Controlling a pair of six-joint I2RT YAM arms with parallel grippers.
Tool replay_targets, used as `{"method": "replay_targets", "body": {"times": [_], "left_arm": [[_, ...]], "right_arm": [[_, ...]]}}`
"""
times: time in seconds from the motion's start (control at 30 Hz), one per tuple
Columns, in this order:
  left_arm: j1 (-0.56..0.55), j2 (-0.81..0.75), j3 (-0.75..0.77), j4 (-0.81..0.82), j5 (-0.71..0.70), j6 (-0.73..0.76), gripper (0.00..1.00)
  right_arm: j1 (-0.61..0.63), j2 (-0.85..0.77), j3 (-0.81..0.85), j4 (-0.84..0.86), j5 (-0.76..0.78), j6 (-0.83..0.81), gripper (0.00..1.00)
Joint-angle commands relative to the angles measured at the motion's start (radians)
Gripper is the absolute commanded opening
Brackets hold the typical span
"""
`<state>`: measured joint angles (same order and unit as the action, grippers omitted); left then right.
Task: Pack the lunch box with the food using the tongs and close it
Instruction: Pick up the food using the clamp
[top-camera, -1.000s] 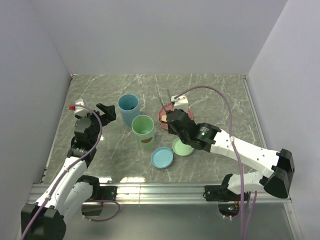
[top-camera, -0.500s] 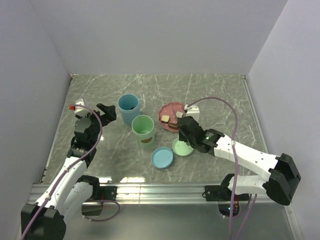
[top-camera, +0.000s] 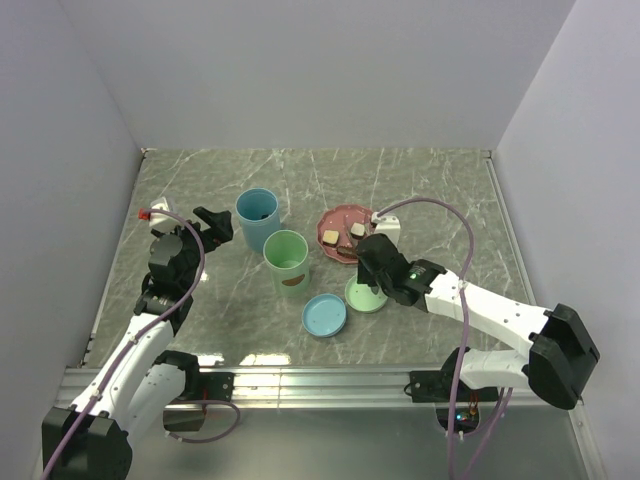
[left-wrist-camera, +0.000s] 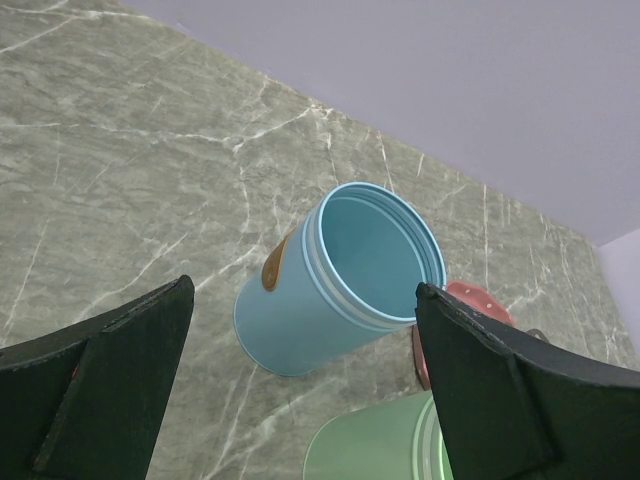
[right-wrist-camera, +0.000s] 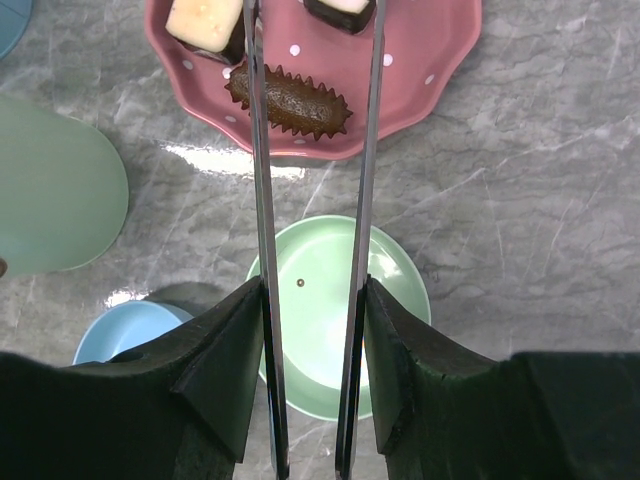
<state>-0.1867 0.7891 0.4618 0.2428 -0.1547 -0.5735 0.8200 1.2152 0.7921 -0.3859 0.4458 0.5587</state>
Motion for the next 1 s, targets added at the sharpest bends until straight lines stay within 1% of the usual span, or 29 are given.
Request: {"method": "replay_targets", "body": {"times": [0.0,0.4,0.73,0.97], "left_arm": [[0.000,-0.010,-0.006,0.041,0.010,-0.016,1.00],[0.000,0.001,-0.011,0.050,0.020,-0.016,0.99],[0.000,-0.011,-0.014,0.050,0.024,-0.019,0.99],[0.000,0.004,-0.012,0.059,0.030,-0.019,0.99]], "right_arm": [[-0.008,0.000,0.001,0.045,0.014,0.021,0.49],[-0.009,-0.022,-0.030,0.027,0.030,0.050,0.50],[-0.007,0.003,-0.028,0.015,0.042,0.066,0.50],[-0.007,-0.058,-0.039,0.008,0.059,0.070,0.50]]}}
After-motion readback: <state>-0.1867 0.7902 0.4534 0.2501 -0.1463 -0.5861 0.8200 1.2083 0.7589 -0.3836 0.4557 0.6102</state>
